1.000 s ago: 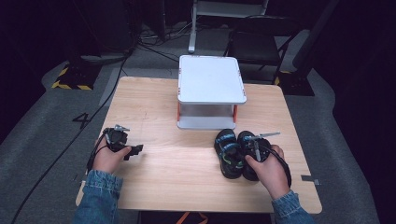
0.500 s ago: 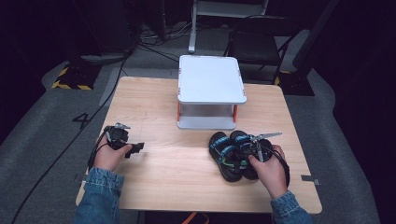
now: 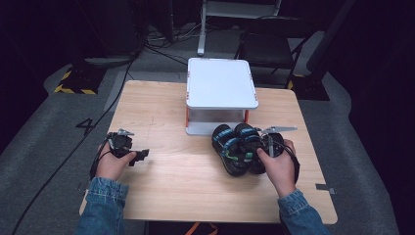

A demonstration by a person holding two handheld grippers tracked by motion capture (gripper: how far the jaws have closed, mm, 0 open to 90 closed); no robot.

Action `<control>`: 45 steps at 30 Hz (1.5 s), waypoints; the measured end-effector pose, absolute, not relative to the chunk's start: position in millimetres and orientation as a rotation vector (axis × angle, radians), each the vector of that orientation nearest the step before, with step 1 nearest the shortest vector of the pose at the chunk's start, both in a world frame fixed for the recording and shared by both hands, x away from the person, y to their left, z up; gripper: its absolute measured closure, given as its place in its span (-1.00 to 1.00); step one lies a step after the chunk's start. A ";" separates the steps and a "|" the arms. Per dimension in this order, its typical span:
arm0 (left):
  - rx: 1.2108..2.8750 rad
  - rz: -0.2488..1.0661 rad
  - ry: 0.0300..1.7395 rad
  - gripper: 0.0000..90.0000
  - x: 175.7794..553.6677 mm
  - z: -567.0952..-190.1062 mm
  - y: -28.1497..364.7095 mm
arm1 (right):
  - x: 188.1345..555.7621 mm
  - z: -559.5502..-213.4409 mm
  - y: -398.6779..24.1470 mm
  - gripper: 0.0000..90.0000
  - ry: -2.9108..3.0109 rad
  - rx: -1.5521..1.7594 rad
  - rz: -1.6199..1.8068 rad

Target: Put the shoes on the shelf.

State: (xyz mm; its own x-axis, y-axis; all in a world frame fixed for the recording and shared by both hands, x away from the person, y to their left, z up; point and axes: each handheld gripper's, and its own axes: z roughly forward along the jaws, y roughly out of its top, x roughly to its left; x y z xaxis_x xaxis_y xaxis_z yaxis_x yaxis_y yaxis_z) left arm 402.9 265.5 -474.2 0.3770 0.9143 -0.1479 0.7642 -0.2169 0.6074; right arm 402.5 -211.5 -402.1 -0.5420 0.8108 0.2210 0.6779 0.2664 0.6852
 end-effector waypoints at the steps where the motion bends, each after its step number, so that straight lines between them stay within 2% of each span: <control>1: 2.026 0.327 1.448 -0.51 401.5 -474.4 267.1 | 407.6 -400.3 -207.6 0.87 2.356 1.398 1.141; 9: 2.005 0.337 1.474 -0.50 386.7 -474.6 280.1 | 449.5 -410.0 -175.3 0.94 2.382 1.401 1.101; 18: 2.001 0.342 1.484 -0.50 379.3 -476.4 286.7 | 487.0 -409.6 -155.5 0.95 2.209 1.454 1.220; 28: 2.028 0.314 1.478 -0.50 382.9 -483.0 277.6 | 509.1 -431.8 -135.1 0.95 2.055 1.502 1.237; 31: 2.013 0.272 1.454 -0.50 384.0 -481.8 270.8 | 510.1 -433.6 -130.9 0.94 2.005 1.480 1.208; 35: 2.003 0.246 1.404 -0.51 385.2 -477.2 258.3 | 508.6 -433.5 -131.0 0.74 2.034 1.425 1.153; 39: 2.019 0.261 1.382 -0.50 386.5 -474.1 249.4 | 499.0 -427.1 -137.5 0.23 2.029 1.372 1.177; 45: 2.008 0.278 1.306 -0.50 389.0 -464.7 225.1 | 472.8 -413.6 -173.2 -0.05 2.006 1.339 1.289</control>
